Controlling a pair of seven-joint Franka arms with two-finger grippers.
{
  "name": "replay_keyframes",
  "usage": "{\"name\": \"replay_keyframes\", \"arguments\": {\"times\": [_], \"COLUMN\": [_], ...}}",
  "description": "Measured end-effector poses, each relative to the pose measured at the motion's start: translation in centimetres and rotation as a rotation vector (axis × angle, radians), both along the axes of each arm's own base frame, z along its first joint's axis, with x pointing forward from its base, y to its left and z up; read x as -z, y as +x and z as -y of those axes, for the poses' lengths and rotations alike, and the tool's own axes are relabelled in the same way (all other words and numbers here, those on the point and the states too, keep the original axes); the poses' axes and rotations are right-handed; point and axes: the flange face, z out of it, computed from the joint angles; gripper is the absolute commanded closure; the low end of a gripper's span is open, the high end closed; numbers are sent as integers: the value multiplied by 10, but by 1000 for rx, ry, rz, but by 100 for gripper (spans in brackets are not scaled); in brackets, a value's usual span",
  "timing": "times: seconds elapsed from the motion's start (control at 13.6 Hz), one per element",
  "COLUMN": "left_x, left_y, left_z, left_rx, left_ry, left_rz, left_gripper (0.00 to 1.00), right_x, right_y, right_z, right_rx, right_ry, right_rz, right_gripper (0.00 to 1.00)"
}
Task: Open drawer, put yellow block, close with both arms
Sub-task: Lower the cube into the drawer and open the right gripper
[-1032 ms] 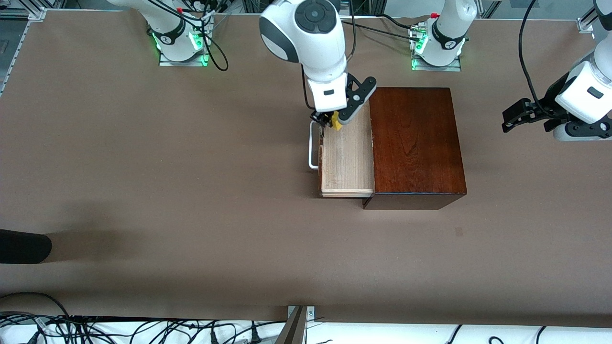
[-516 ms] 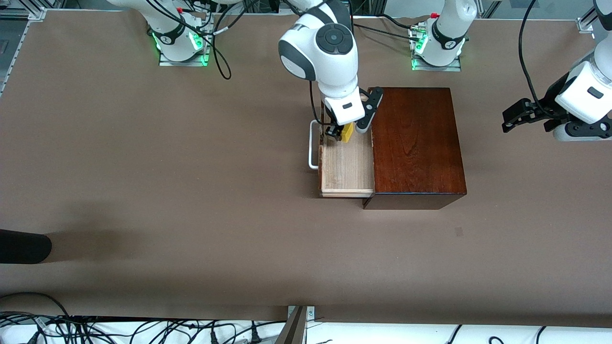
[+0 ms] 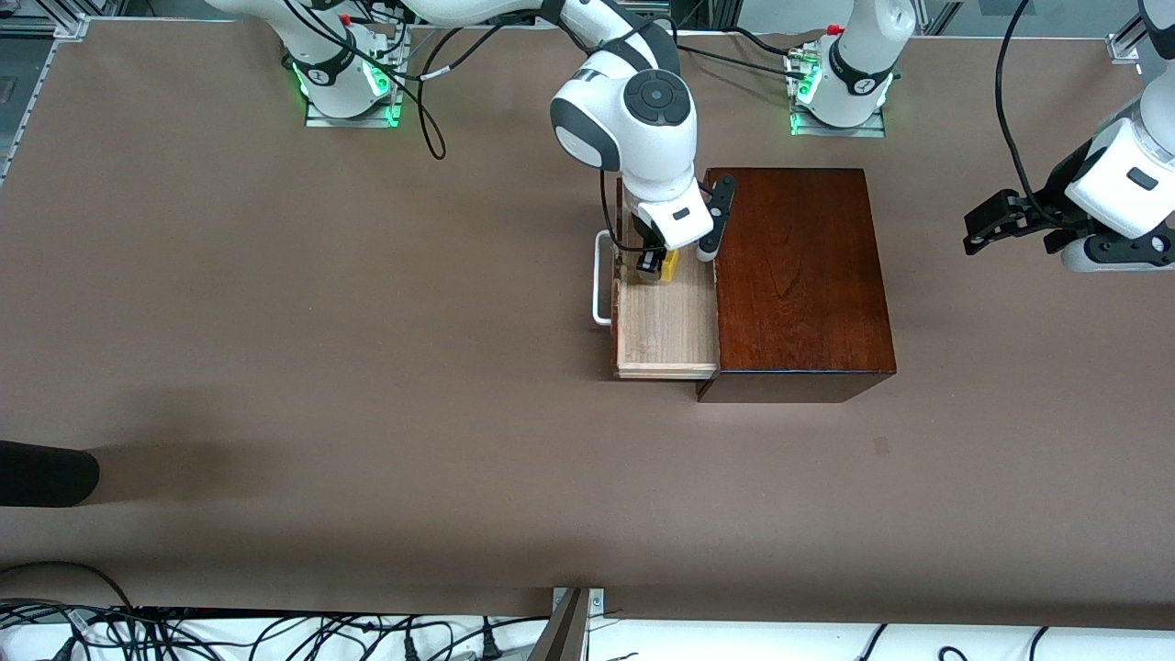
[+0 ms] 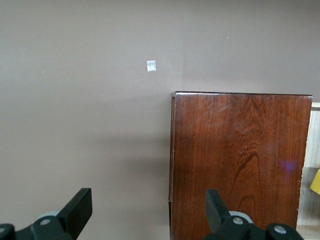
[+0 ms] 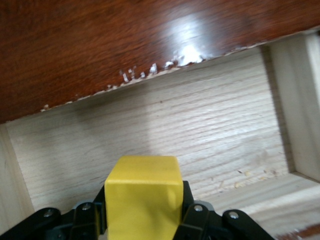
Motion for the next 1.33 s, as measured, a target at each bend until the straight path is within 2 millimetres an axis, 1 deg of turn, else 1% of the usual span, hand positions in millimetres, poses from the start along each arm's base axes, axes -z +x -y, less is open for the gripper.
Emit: {"name": "replay_keyframes", "arguments": {"times": [0.22, 0.37, 0.59, 0.66, 0.74, 0.88, 0.96, 1.03, 1.33], "left_x": [0, 0, 0, 0, 0, 0, 0, 0, 0], "left_y": [0, 0, 0, 0, 0, 0, 0, 0, 0], "left_z": [0, 0, 0, 0, 0, 0, 0, 0, 0], "left_rx": [0, 0, 0, 0, 0, 0, 0, 0, 0], "left_ry": [0, 0, 0, 0, 0, 0, 0, 0, 0], "left_rz": [0, 0, 0, 0, 0, 0, 0, 0, 0], "left_gripper": [0, 0, 0, 0, 0, 0, 0, 0, 0], "right_x": [22, 29, 30, 30, 30, 31, 31, 31, 31], "right_y": [-7, -13, -19, -19, -19, -19, -19, -19, -19], "right_z": [-3, -6, -10, -10, -10, -9, -9, -9, -9], "right_rx": [-67, -106, -134, -138, -139, -139, -139, -139, -139], "right_ry": [-34, -64, -78, -79, -80, -81, -81, -82, -84], "right_rz": [-8, 12, 21, 21, 21, 22, 21, 21, 20], "right_gripper": [85, 85, 84, 80, 72, 70, 66, 64, 64]}}
